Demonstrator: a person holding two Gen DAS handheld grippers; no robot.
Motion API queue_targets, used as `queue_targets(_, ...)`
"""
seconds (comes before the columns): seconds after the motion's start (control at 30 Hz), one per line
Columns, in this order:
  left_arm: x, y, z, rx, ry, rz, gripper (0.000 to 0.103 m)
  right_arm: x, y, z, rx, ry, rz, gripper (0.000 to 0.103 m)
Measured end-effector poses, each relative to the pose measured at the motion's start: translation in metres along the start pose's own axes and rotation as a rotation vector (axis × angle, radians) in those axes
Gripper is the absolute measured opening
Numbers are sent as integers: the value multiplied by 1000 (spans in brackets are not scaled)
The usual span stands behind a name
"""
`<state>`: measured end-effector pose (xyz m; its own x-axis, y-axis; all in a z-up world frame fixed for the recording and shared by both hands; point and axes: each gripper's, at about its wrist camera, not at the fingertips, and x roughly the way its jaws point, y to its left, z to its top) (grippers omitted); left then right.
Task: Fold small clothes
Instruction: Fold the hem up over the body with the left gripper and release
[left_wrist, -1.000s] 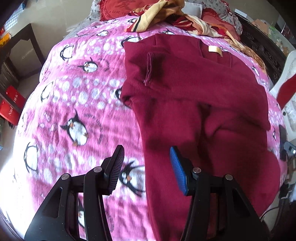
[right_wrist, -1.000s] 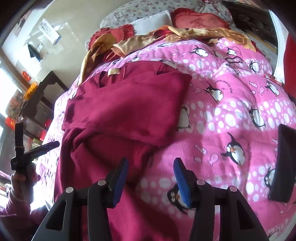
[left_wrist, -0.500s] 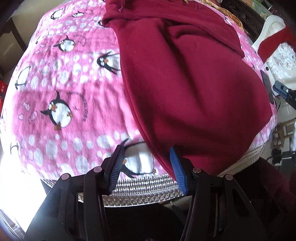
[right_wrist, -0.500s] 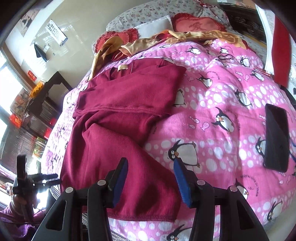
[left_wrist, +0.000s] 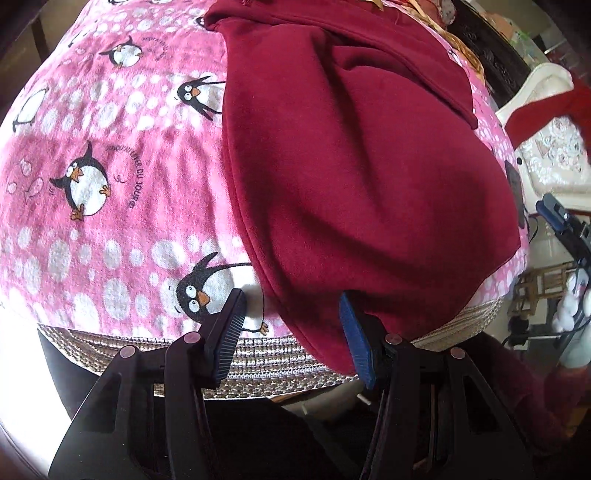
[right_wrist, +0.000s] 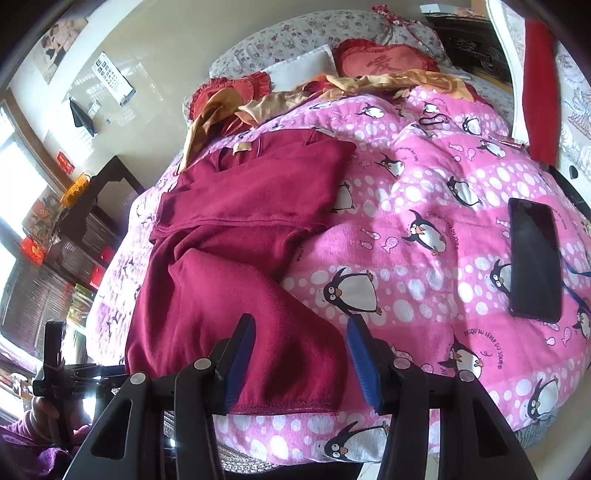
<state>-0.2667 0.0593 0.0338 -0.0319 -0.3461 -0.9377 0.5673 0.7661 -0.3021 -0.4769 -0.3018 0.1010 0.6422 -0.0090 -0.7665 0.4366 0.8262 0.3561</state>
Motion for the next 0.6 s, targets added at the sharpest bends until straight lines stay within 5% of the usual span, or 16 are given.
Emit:
queue_targets(0.2, 12, -19, 17, 42, -7, -11, 53, 6, -2, 0, 35, -2, 22, 50)
queue_targets(0.23, 14, -19, 18, 46, -12, -27, 46, 6, -1, 1, 31, -3, 21, 50)
queue_targets(0.3, 17, -19, 22, 51, -6, -45, 11, 5, 0, 1, 25, -7, 17, 50)
queue_targets(0.5, -18, 5, 21, 69, -46, -92, 6, -6, -1, 4, 21, -20, 0, 50)
queue_targets(0.6, -46, 28, 20, 55, -88, -59, 6, -13, -3, 2, 15, -11, 2, 50)
